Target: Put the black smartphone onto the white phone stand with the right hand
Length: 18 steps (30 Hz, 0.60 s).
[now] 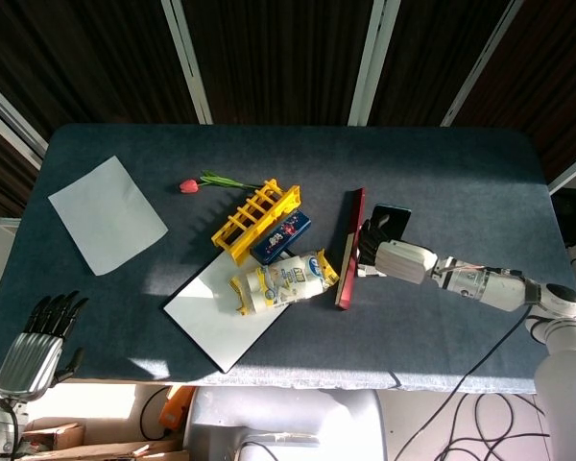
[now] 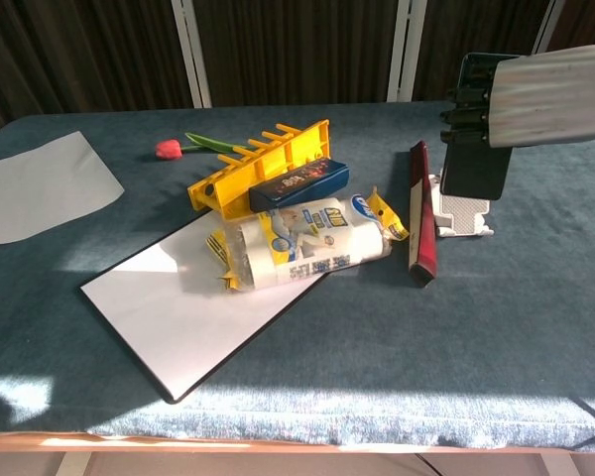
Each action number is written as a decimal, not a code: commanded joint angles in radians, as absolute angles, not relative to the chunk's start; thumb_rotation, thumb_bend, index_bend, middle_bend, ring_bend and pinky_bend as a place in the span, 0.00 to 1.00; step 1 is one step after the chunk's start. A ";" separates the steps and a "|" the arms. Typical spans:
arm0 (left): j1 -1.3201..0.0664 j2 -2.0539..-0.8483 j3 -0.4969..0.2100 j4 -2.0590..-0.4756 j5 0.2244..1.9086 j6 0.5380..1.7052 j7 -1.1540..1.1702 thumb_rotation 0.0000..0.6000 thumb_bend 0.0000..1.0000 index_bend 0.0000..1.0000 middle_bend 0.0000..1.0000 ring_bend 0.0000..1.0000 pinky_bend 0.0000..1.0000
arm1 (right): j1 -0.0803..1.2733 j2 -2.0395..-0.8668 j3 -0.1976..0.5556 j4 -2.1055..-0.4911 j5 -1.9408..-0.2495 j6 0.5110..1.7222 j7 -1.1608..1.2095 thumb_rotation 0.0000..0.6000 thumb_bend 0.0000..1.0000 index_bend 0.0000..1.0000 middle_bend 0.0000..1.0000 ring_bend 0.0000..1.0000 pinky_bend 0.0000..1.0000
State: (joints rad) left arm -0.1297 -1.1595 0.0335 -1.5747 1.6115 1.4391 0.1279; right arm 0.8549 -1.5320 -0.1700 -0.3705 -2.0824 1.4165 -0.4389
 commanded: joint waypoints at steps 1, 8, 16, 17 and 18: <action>-0.130 -1.160 0.032 -1.574 1.607 1.436 0.129 1.00 0.40 0.00 0.00 0.00 0.00 | 0.832 -1.585 -0.190 -0.287 -2.072 1.447 -0.402 1.00 0.44 0.97 0.73 0.69 0.57; -0.134 -1.163 0.030 -1.574 1.598 1.426 0.136 1.00 0.40 0.00 0.00 0.00 0.00 | 0.823 -1.636 -0.216 -0.185 -2.053 1.441 -0.371 1.00 0.44 0.96 0.73 0.68 0.55; -0.138 -1.164 0.030 -1.575 1.593 1.418 0.142 1.00 0.40 0.00 0.00 0.00 0.00 | 0.828 -1.670 -0.234 -0.147 -2.030 1.415 -0.378 1.00 0.44 0.94 0.73 0.67 0.54; -0.138 -1.164 0.030 -1.575 1.592 1.418 0.142 1.00 0.40 0.00 0.00 0.00 0.00 | 0.828 -1.670 -0.235 -0.146 -2.030 1.414 -0.376 1.00 0.44 0.94 0.73 0.67 0.54; -0.138 -1.164 0.030 -1.575 1.592 1.418 0.142 1.00 0.40 0.00 0.00 0.00 0.00 | 0.829 -1.670 -0.236 -0.146 -2.029 1.413 -0.376 1.00 0.44 0.94 0.73 0.66 0.53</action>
State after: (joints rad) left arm -0.1380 -1.1644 0.0304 -1.5749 1.5922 1.4176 0.1420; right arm 0.8283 -1.6702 -0.2353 -0.1461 -2.0297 1.4135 -0.3763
